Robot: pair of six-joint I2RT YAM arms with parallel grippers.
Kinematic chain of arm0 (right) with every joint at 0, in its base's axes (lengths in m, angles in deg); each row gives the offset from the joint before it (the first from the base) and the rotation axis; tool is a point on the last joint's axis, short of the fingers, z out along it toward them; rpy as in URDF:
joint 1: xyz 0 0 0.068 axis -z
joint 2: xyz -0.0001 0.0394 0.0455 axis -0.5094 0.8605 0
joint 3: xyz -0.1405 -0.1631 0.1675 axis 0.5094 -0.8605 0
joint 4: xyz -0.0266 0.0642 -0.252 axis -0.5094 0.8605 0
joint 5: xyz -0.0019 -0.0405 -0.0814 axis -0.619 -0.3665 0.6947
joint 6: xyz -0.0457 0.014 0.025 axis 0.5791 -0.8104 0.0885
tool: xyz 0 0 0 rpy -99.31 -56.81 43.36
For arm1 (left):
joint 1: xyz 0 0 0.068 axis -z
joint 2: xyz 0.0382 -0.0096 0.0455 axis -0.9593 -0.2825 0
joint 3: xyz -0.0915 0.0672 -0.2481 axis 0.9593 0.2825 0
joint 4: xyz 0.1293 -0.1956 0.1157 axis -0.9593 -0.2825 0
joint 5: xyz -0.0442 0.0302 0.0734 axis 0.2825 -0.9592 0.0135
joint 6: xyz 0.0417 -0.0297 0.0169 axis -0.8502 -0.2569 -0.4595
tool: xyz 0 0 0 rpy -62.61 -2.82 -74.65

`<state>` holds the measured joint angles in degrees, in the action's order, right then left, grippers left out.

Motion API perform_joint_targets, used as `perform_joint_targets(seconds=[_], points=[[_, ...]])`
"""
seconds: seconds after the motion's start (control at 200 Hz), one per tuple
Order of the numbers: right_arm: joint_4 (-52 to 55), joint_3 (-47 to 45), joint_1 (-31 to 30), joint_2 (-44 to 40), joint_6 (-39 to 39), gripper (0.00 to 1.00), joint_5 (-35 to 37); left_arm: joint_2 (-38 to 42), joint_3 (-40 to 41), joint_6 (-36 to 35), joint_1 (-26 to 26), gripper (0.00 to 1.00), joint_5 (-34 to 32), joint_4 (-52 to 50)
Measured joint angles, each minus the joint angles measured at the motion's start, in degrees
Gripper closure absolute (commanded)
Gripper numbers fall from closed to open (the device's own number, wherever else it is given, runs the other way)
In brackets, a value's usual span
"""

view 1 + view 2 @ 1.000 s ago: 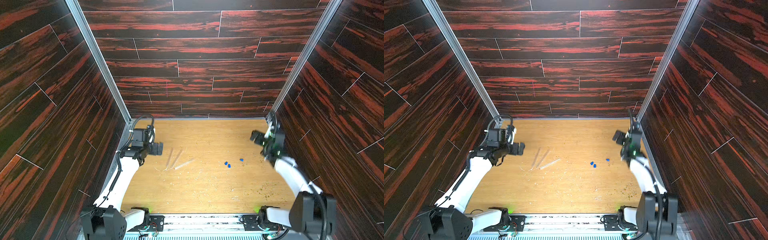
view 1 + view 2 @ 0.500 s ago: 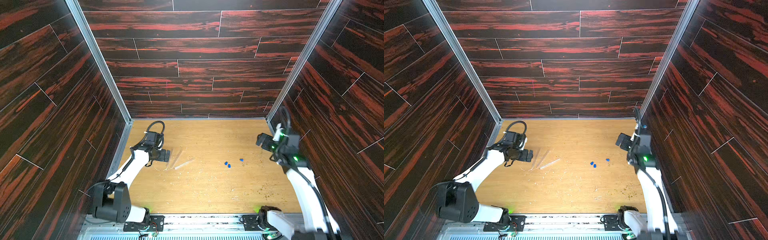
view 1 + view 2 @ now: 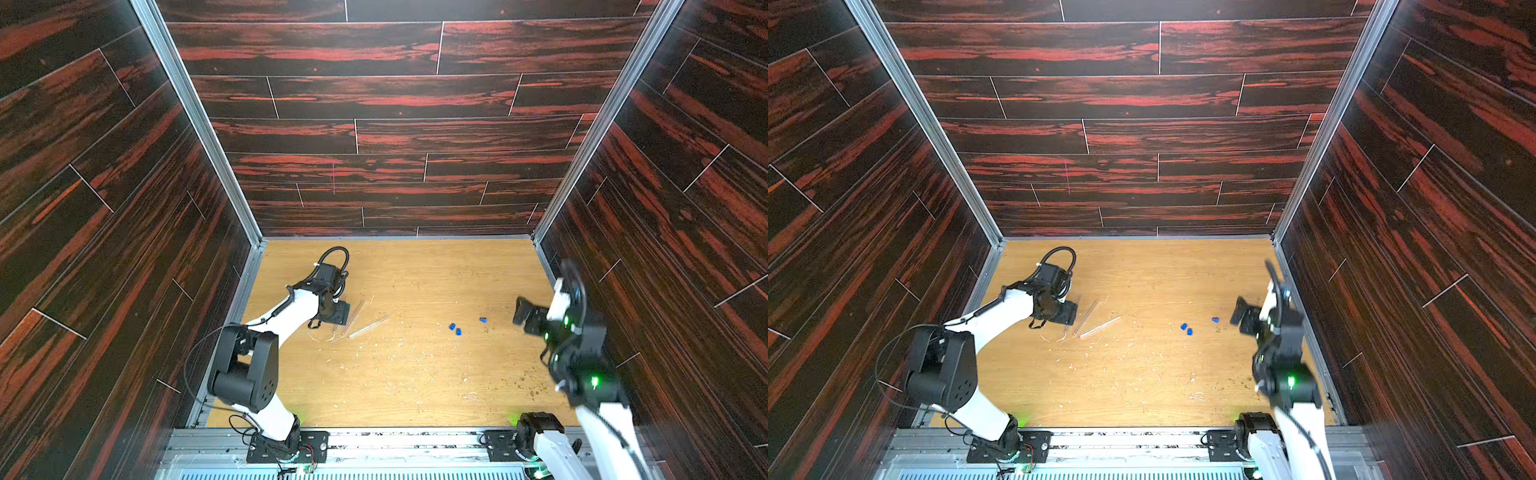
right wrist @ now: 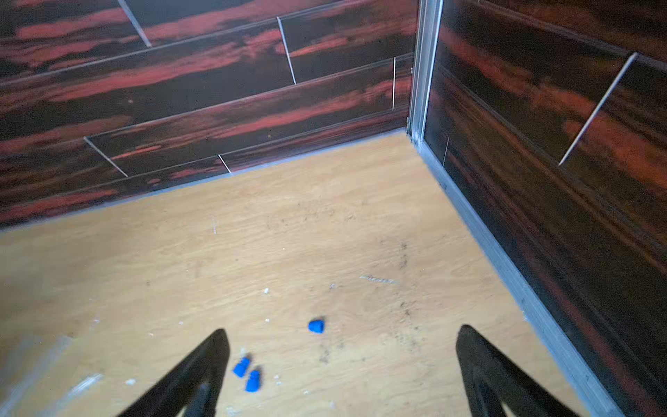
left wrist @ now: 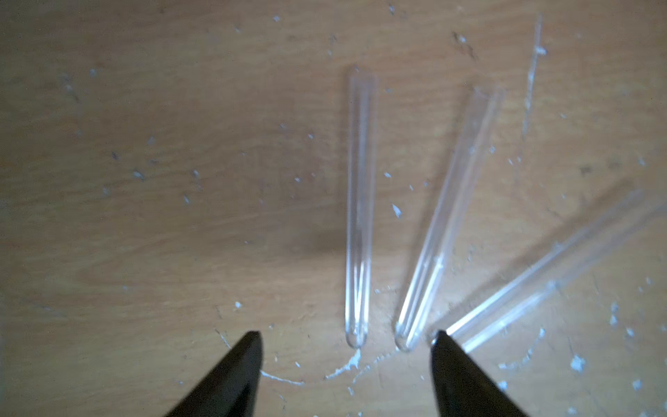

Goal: Insert stoppers into test tubes
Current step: Pick up the test tube at the center of the board.

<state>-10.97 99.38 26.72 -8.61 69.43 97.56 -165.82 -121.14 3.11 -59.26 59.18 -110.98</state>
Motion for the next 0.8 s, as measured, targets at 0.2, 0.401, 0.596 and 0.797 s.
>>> perform_joint_targets(seconds=[0.2,0.401,0.596,0.797], points=[[-3.78,-9.03,-2.12,-8.9,3.45,0.01,2.45,-4.83,-4.7,1.7,0.09,0.4,-1.51,-1.81],[-9.79,-13.62,-2.32,-13.79,4.04,0.01,2.93,-7.8,-6.64,2.16,0.46,0.42,-1.62,-3.39],[-12.24,-17.18,-3.89,-15.3,4.02,0.01,1.22,-10.78,-7.96,2.25,0.81,0.46,-1.31,-4.63],[-14.21,-18.34,-5.18,-15.3,4.07,0.01,-0.44,-13.44,-9.97,2.58,0.87,0.55,-1.03,-5.9]])
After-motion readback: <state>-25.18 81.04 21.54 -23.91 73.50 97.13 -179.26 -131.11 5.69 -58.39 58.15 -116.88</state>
